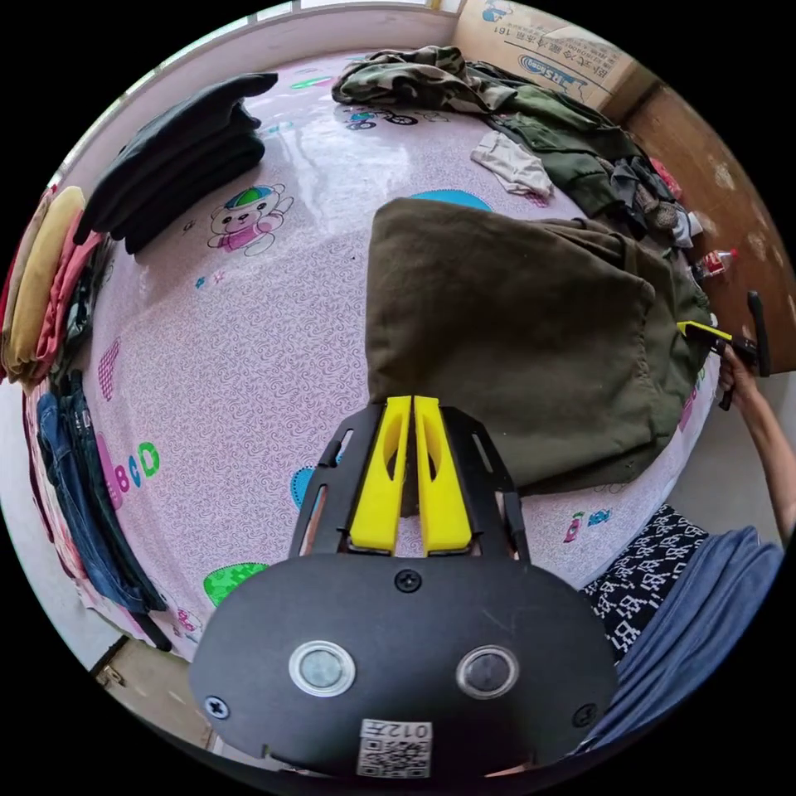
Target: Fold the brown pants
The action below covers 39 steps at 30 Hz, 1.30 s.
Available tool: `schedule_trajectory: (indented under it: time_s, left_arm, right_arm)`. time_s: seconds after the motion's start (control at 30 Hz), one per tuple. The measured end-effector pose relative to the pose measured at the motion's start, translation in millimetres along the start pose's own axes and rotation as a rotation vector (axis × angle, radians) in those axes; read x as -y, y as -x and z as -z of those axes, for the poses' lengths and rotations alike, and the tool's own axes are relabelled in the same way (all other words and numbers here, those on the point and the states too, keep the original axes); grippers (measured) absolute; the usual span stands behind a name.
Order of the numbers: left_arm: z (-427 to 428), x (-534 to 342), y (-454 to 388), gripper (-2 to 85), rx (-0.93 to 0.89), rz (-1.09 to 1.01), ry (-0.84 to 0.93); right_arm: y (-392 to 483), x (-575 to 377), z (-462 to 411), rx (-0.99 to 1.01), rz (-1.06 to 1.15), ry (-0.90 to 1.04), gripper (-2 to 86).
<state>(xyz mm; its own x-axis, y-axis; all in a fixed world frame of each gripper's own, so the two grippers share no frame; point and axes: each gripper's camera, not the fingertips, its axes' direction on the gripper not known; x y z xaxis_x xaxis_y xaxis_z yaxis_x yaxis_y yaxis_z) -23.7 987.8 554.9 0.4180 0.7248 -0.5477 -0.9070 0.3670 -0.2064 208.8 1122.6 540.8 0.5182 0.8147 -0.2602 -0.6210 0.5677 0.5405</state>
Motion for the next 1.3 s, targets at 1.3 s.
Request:
schedule_trajectory:
  time_s: [1.3]
  left_arm:
    - [14,119,18,-0.1,-0.02,-0.09,0.018]
  right_arm:
    - [-23,109,-33,0.103,0.1,0.041,-0.2]
